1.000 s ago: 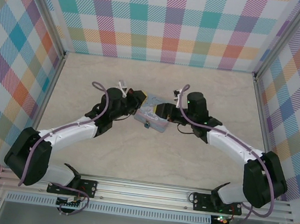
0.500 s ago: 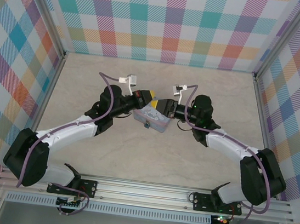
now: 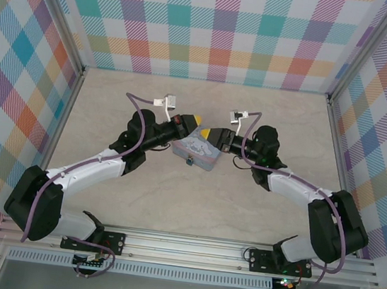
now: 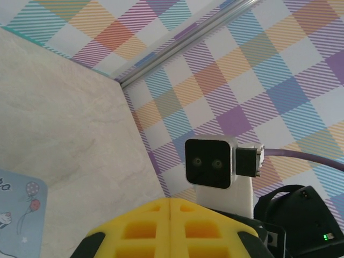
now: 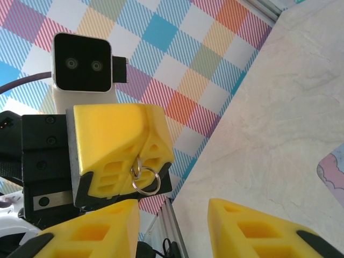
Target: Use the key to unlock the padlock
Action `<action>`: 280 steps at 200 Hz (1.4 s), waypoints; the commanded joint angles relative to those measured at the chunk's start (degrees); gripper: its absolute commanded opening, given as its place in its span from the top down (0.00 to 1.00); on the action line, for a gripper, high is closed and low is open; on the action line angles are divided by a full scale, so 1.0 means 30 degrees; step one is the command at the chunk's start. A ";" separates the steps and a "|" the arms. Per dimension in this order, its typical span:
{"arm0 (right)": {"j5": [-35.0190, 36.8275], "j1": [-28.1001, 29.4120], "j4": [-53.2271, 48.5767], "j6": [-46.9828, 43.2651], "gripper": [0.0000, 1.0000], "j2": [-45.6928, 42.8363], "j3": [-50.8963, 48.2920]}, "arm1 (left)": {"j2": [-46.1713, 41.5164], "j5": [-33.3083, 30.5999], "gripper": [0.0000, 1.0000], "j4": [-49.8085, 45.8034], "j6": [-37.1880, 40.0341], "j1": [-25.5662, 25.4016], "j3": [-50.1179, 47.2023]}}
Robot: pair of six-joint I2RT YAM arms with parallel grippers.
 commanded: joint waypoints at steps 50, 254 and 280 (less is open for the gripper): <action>-0.1300 -0.0055 0.4011 0.1097 0.63 0.1399 0.0601 | -0.0235 0.0372 1.00 0.1053 -0.0517 -0.0210 0.0397; -0.1568 0.0263 0.6119 0.2302 0.66 0.2924 0.1665 | 0.0221 0.0418 1.00 0.0974 -0.0901 -0.0210 0.0304; -0.1480 0.0287 0.6496 0.2488 0.69 0.3099 0.1748 | 0.0337 0.0527 1.00 0.1085 -0.1019 -0.0239 0.0321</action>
